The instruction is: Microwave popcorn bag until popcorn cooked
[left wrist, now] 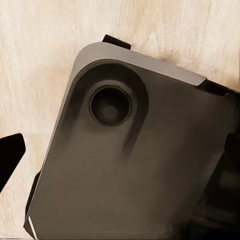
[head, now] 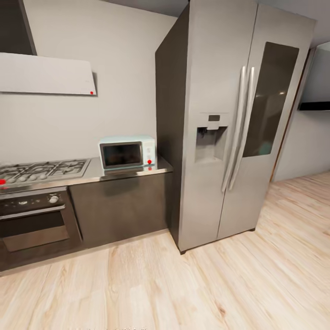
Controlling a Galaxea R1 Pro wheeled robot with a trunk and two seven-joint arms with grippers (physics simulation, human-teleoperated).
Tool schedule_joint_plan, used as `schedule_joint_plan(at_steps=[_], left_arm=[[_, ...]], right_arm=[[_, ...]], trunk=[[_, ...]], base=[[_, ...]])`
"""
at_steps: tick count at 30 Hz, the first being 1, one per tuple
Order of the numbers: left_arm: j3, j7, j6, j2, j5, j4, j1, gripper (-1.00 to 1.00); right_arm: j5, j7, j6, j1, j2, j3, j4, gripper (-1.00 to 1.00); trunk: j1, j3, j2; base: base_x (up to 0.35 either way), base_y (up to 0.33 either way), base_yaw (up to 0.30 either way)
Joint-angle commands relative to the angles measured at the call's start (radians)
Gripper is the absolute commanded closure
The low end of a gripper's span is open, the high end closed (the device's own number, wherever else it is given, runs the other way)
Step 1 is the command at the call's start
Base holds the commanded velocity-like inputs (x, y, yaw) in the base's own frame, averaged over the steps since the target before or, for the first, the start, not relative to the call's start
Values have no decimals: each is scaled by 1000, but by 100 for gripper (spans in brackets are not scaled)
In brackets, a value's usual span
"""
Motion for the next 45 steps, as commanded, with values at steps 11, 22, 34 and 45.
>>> schedule_joint_plan(at_steps=[11, 22, 34, 45], left_arm=[[7, 0, 0, 2, 1, 18, 0, -100], [9, 1, 1, 3, 3, 17, 0, -100], [9, 3, 1, 3, 5, 17, 0, -100], [8, 3, 12, 4, 6, 17, 0, -100]], right_arm=[[166, -7, 1, 0, 0, 15, 0, -100], [232, -9, 6, 0, 0, 12, 0, -100], [232, -10, 7, 0, 0, 11, 0, -100], [235, -21, 11, 0, 0, 13, 0, -100]], trunk=[[0, -1, 0], [0, -1, 0], [0, -1, 0], [0, -1, 0]], base=[[0, 0, 300], [0, 0, 300], [276, 0, 270], [322, 0, 7]])
